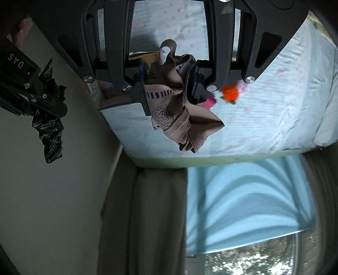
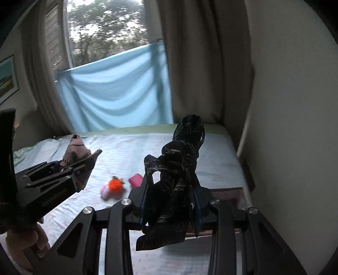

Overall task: Organize soft objects
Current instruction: 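Carry the pink cloth and black scarf in both tools over the box, then open both tools to drop the cloth and scarf into the box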

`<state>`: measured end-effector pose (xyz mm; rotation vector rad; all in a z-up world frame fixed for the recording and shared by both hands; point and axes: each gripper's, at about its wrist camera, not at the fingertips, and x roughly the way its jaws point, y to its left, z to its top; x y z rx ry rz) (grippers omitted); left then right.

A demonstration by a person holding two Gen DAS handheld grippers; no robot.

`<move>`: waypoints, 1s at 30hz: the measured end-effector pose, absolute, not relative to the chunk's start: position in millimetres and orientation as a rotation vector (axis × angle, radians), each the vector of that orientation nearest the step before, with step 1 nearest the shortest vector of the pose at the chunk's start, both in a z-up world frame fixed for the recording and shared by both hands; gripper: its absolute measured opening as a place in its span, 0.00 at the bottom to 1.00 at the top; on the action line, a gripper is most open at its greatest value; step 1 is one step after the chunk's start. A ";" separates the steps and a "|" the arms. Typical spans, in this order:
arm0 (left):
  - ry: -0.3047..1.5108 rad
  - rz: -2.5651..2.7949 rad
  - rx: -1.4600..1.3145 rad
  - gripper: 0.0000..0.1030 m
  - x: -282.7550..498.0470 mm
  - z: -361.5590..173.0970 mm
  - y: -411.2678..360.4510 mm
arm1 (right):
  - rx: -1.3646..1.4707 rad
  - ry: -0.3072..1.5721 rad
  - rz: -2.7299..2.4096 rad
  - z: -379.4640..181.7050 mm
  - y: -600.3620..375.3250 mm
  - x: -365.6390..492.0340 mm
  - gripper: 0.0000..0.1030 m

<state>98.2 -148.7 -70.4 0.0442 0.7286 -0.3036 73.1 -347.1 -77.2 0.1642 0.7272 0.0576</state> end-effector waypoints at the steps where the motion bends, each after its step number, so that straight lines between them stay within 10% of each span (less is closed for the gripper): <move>1: 0.736 -0.312 0.045 0.28 100.7 -72.7 -155.1 | 0.171 0.738 0.041 -81.4 -354.2 75.5 0.31; 30: 1.279 -0.433 0.115 0.28 238.8 -306.3 -301.2 | 0.404 1.263 -0.144 -288.6 -481.1 194.6 0.31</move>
